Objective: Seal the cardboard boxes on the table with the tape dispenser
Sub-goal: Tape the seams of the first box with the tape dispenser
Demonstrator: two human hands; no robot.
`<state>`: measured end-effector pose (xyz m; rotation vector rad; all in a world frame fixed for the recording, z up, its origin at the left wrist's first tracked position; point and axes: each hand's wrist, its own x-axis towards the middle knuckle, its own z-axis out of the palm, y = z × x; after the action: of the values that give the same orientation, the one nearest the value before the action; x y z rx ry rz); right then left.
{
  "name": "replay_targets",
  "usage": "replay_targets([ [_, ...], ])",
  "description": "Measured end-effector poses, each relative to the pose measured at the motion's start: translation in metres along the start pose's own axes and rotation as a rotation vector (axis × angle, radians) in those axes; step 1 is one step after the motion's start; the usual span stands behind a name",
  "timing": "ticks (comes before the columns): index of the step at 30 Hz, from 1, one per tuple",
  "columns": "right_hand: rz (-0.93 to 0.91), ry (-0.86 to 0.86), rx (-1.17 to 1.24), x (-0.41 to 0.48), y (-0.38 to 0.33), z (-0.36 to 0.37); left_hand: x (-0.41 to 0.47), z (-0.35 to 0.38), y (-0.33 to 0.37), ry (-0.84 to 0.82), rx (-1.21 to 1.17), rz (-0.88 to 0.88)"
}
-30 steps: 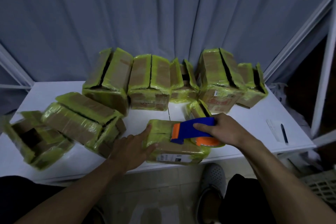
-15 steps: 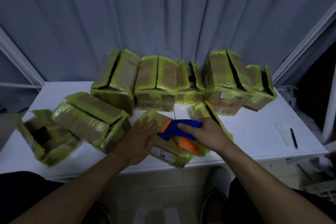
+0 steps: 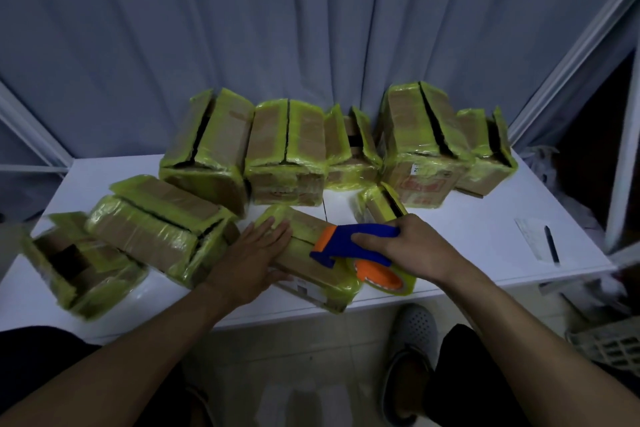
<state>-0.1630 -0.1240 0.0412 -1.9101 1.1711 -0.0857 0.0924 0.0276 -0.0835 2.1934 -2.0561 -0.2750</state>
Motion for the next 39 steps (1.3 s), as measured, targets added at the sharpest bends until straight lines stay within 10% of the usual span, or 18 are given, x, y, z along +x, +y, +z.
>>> replay_targets([
  [9, 0.037, -0.034, 0.016, 0.014, -0.001, 0.019, 0.010, -0.014, -0.002, 0.088, 0.308, 0.055],
  [21, 0.022, 0.013, 0.056, 0.008, 0.007, 0.025, 0.026, 0.010, 0.020, 0.034, -0.046, 0.076],
  [39, 0.094, -0.002, 0.078, -0.025, 0.028, 0.011, 0.037, -0.001, 0.003, -0.016, 0.147, 0.177],
])
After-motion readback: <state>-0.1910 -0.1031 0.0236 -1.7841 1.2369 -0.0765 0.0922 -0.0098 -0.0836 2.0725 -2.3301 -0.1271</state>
